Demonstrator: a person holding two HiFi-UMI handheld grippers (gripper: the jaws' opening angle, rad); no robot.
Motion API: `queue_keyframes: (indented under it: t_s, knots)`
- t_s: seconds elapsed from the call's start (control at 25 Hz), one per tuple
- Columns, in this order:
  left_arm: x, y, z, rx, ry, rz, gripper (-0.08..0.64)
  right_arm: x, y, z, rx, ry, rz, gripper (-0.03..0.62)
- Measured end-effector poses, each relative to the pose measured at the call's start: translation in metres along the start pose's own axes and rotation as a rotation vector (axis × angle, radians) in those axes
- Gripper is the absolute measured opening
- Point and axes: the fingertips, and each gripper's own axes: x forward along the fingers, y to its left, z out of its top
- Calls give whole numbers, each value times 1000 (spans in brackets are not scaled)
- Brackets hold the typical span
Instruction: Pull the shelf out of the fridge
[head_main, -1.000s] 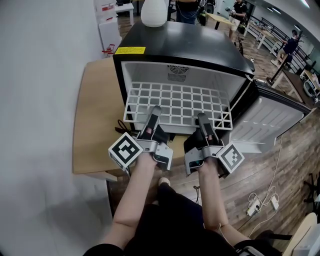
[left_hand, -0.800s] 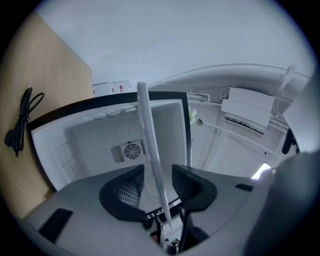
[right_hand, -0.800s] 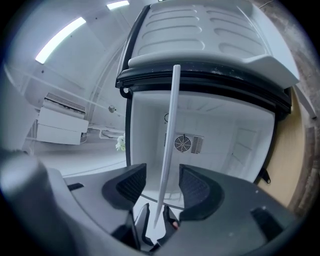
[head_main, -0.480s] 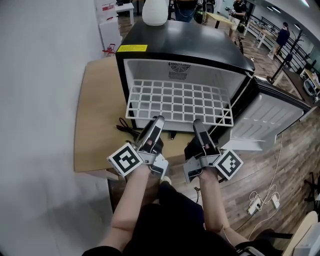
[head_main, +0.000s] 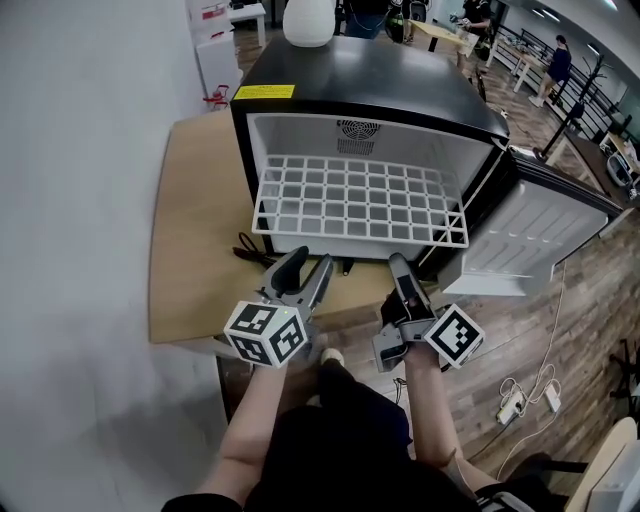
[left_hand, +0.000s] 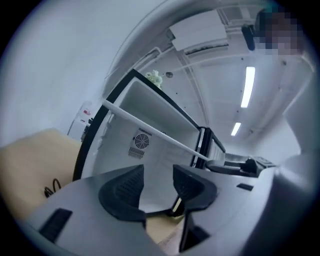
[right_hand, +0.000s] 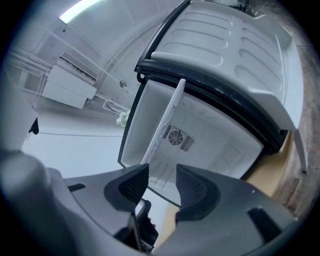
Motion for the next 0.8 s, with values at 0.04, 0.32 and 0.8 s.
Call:
queue_keyframes:
  t_s: [0.04, 0.32, 0.8]
  knots:
    - [1, 1, -3, 42, 14, 15, 166, 0, -2, 0, -14, 0, -3, 130]
    - [9, -4, -10, 178, 47, 8, 121, 1, -12, 1, -230, -17, -10, 38]
    - [14, -3, -18, 205, 58, 0, 6, 14, -10, -20, -732, 108, -22, -9]
